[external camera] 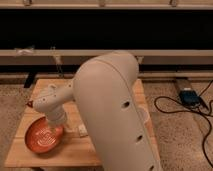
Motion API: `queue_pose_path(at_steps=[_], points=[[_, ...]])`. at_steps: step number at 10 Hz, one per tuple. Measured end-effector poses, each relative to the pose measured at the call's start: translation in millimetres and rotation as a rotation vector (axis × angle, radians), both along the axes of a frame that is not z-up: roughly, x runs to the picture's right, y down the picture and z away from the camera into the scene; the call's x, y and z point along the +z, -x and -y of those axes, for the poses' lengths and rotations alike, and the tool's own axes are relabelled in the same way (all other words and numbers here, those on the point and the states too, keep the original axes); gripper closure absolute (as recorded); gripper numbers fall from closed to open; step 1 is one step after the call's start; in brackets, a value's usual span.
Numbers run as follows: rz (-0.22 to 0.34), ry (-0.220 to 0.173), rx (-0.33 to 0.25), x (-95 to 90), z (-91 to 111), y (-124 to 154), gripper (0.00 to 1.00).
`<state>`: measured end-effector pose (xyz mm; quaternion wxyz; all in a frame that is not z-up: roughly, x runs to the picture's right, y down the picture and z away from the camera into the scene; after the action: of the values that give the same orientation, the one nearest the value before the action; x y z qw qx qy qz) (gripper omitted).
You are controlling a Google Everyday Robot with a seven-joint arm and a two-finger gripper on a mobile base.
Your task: Pick up the ceramic bowl
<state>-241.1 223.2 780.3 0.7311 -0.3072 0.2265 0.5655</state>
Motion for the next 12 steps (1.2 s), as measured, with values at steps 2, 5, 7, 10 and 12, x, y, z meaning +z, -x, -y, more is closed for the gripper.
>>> queue_pose_path(at_steps=[2, 5, 7, 10, 12], points=[[-0.005, 0.021, 0.007, 4.5, -4.6, -0.4, 0.4], [0.009, 0.034, 0.015, 4.6, -3.9, -1.6, 0.7], [0.018, 0.032, -0.002, 2.1, -6.9, 3.4, 0.9], [0.035, 0.031, -0.009, -5.5, -5.4, 6.1, 1.0], [0.065, 0.027, 0.041, -18.4, 12.7, 2.3, 1.0]])
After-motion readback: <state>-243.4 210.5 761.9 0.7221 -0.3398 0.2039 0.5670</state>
